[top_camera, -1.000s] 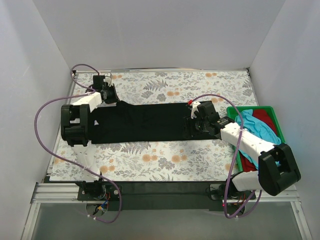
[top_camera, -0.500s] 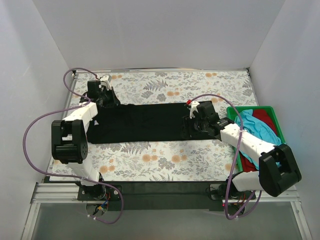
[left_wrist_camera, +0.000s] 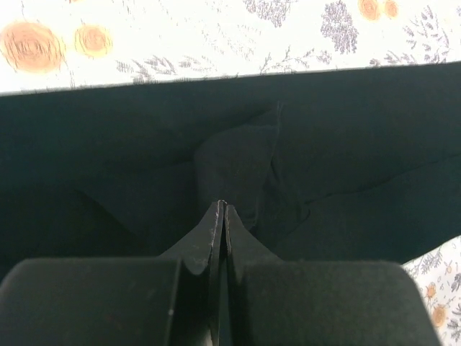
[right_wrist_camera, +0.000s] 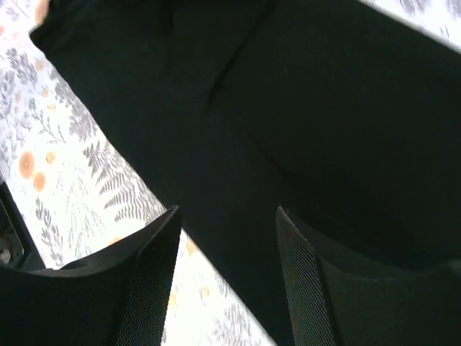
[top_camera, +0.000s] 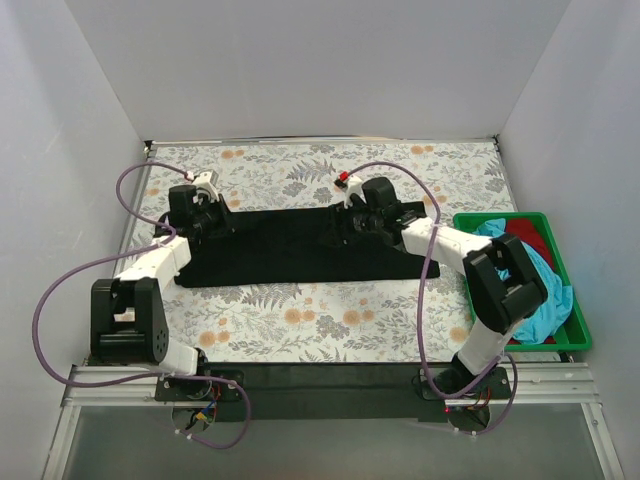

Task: Fold and stack the t-shirts
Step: Fold the tshirt

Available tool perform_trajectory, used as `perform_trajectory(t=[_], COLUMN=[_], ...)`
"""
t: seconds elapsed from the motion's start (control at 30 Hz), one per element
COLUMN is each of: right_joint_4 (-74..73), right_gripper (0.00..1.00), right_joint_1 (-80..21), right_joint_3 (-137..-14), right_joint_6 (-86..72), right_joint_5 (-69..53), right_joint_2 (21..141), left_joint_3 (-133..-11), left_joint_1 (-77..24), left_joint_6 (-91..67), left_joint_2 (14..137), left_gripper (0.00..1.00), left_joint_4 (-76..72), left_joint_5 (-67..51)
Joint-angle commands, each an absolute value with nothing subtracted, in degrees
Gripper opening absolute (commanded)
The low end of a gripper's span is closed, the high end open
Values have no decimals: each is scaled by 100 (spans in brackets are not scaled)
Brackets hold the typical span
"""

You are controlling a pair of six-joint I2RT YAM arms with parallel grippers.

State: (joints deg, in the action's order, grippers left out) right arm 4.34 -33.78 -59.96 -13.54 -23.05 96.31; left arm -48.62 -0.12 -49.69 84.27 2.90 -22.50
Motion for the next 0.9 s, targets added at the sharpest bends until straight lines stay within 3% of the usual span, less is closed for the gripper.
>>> perform_trajectory(t=[0.0, 0.23, 0.33, 0.47, 0.5, 0.6, 0.87], right_joint_4=[1238, 1310, 1301, 1257, 1196, 1020, 757], right_gripper=[53, 51, 51, 51, 51, 51, 51], right_joint_1=[-3498, -3586, -3595, -3595, -3586, -3595, -3595], right_joint_3=[-6512, -6548, -6276, -5924, -5863, -5626, -4896], right_joint_6=[-1362, -1275, -1178, -1064, -1046, -941, -809], right_joint_5=[-2636, -2672, -2549, -2347, -2277, -2154, -1837], right_joint_2=[10035, 10345, 10143, 9801, 9652, 9335, 8386], left_joint_3=[-4536, -3728, -3367, -3182, -3190, -3445, -4543], left_joint_1=[-9, -17, -17, -61, -88, -316, -1632], left_joint_6=[-5089, -5589, -5774, -5827, -5775, -5538, -3957], left_joint_2=[8042, 7463, 7041, 6584, 6531, 6390, 7328], left_gripper=[0, 0, 5, 32, 49, 66, 69], left_joint_4=[26, -272, -299, -273, -220, -27, 105], left_joint_5=[-2259, -1610, -1223, -1169, -1178, -1187, -292])
